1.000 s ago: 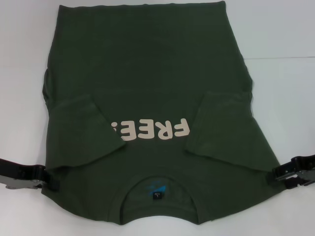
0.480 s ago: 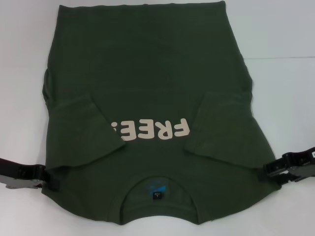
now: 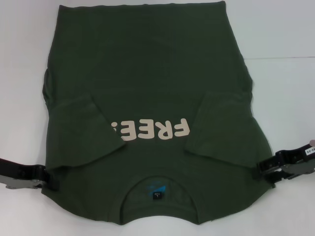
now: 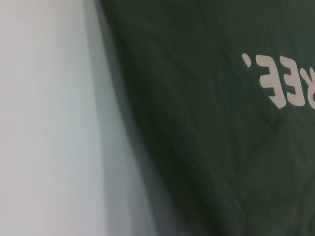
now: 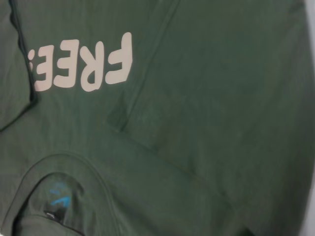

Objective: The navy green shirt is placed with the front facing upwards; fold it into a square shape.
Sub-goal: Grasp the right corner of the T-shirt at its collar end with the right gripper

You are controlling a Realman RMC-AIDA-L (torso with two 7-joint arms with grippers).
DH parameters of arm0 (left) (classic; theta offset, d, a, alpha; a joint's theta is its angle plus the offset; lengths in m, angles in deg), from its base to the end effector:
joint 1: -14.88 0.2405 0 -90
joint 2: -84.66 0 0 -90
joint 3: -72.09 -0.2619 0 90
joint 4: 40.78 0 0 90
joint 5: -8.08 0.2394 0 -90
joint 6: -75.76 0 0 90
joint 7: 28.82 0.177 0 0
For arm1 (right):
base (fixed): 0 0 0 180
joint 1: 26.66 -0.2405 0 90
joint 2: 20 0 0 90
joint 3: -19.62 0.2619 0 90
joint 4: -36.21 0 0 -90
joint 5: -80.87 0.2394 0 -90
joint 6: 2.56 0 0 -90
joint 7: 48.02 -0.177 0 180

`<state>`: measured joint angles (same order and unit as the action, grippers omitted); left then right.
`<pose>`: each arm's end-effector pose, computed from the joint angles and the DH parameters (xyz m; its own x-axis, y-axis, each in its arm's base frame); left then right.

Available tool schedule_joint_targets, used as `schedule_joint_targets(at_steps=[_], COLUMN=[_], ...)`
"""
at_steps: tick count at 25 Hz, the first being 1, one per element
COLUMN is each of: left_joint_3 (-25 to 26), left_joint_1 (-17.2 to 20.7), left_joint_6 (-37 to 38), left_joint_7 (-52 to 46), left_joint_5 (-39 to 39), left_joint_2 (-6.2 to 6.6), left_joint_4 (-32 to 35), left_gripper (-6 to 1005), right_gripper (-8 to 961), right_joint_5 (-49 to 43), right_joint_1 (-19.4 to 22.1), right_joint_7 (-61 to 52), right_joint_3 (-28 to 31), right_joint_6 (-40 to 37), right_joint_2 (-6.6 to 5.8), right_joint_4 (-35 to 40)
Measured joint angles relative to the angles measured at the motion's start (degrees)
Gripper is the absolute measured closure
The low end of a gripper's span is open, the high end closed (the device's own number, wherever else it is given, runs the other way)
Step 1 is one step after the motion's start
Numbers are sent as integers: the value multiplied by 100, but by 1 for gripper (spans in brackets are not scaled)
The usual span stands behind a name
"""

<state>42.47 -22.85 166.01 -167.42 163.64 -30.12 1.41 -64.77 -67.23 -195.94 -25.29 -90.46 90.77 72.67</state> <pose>-0.3412 0.3700 0.0107 0.1613 0.9785 0.1283 0.9741 -0.1370 -0.1800 0.3154 0.3898 -0.0002 0.1329 -0.9896 -0.0557 -0.9757 -0.1207 -0.1829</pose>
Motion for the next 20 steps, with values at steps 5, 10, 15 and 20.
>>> schedule_joint_targets(at_steps=[5,10,15,20], left_joint_3=[0,0,8,17], left_joint_1=[-13,-13,-11,-8], left_joint_6=[0,0,2,24], left_joint_7=[0,0,0,0], left_joint_5=[0,0,0,0], left_joint_2=[0,0,0,8], left_joint_4=[0,0,0,0], left_gripper=[970,970,970,970], right_gripper=[211,215,218,222], right_joint_5=[-13,-20,-26,-33], right_joint_1=[-55,-74,-99,-142], right_joint_7=[0,0,-16,-149], right_joint_3=[-4,-9,-43,-300], right_joint_6=[-14,-27,-76,-90], right_joint_2=[41,42,40,40], right_joint_4=[1,2,2,28])
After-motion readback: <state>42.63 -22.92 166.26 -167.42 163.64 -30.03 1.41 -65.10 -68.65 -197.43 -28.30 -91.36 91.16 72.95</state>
